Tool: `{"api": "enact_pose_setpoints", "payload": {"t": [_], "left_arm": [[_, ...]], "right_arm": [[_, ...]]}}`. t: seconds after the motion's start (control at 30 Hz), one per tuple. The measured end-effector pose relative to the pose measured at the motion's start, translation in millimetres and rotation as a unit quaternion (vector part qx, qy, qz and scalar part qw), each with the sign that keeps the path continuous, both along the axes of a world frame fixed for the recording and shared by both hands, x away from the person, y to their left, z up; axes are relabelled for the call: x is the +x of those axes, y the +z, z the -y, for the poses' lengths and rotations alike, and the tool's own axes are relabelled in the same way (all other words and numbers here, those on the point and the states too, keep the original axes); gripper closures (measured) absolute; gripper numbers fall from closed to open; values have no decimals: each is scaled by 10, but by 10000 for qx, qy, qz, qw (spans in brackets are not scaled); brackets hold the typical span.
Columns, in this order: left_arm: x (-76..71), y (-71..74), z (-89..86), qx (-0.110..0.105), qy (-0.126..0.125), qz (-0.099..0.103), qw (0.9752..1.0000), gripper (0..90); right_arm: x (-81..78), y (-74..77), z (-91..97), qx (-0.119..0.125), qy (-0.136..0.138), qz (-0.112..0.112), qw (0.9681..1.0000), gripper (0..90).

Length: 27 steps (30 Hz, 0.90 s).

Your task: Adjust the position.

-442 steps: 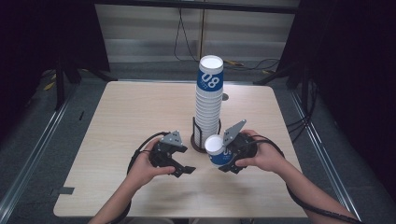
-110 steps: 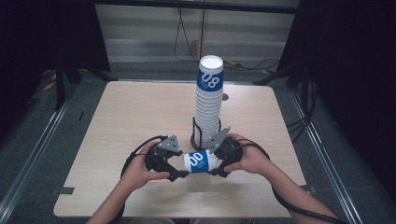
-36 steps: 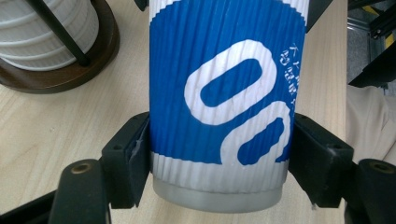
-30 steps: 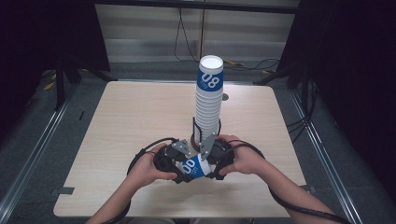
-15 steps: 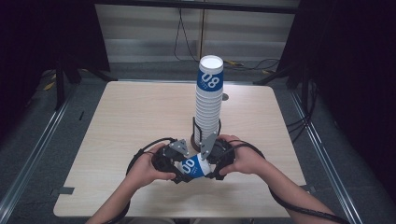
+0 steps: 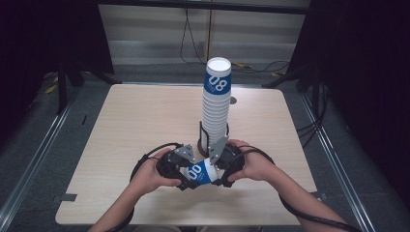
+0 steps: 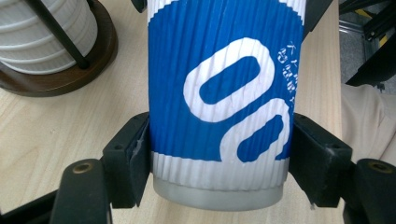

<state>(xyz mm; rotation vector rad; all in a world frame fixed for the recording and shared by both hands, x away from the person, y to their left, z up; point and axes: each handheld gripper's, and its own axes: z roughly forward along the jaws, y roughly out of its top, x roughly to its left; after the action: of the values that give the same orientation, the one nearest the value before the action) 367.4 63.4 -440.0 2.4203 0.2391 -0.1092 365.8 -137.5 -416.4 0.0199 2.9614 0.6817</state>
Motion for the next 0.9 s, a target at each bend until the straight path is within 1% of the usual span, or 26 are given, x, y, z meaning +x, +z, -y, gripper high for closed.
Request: {"api": "enact_pose_setpoints", "payload": {"t": [0.03,0.07,0.17,0.27,0.33,0.37,0.4,0.43,0.47,0.53,0.6,0.63,0.67,0.7,0.73,0.77,0.8,0.83,0.9], "left_arm": [[2,6,2,17,-18,29,10000,293],[0,11,4,27,-24,16,10000,294],[-2,14,10,36,-57,62,10000,294],[-7,16,12,59,-87,98,9999,295],[-9,10,11,87,-94,54,9999,296],[-9,6,9,76,-85,70,9999,296],[-8,4,4,57,-89,67,9999,295],[-11,2,-2,14,-40,54,10000,295],[-6,9,-11,22,-47,61,10000,295],[-1,19,-27,9,-46,104,9999,295],[2,31,-47,-32,10,84,10000,295],[11,39,-58,-32,17,109,9999,295],[11,40,-64,-109,75,70,9999,295],[26,43,-76,-80,5,99,9999,295],[26,43,-82,-130,65,110,9998,295],[28,43,-92,-119,81,91,9999,294],[32,42,-97,-135,65,61,9999,294],[31,34,-100,-207,96,45,9997,294],[32,32,-111,-201,105,45,9997,293]], "right_arm": [[0,3,-2,-16,21,19,10000,161],[-3,12,-4,-33,16,43,10000,162],[-4,25,-8,-33,-4,49,10000,161],[-4,24,-14,-7,51,37,10000,158],[-8,19,-16,27,31,-29,10000,145],[-10,16,-15,25,-9,-76,10000,140],[-6,12,-14,5,-7,-71,10000,134],[-9,12,-8,-21,-47,-84,10000,134],[-9,6,-2,4,-72,-133,9999,131],[-3,3,17,40,-84,-136,9999,127],[0,-2,41,66,-165,-121,9998,124],[0,-4,54,124,-196,-154,9996,123],[-1,-8,68,164,-261,-174,9994,123],[4,-8,82,192,-302,-133,9993,123],[4,-16,97,264,-328,-190,9989,123],[5,-24,111,333,-336,-199,9987,123],[-1,-27,130,392,-414,-215,9981,123],[2,-31,149,455,-449,-226,9977,122],[5,-47,189,621,-535,-250,9963,123]]}}
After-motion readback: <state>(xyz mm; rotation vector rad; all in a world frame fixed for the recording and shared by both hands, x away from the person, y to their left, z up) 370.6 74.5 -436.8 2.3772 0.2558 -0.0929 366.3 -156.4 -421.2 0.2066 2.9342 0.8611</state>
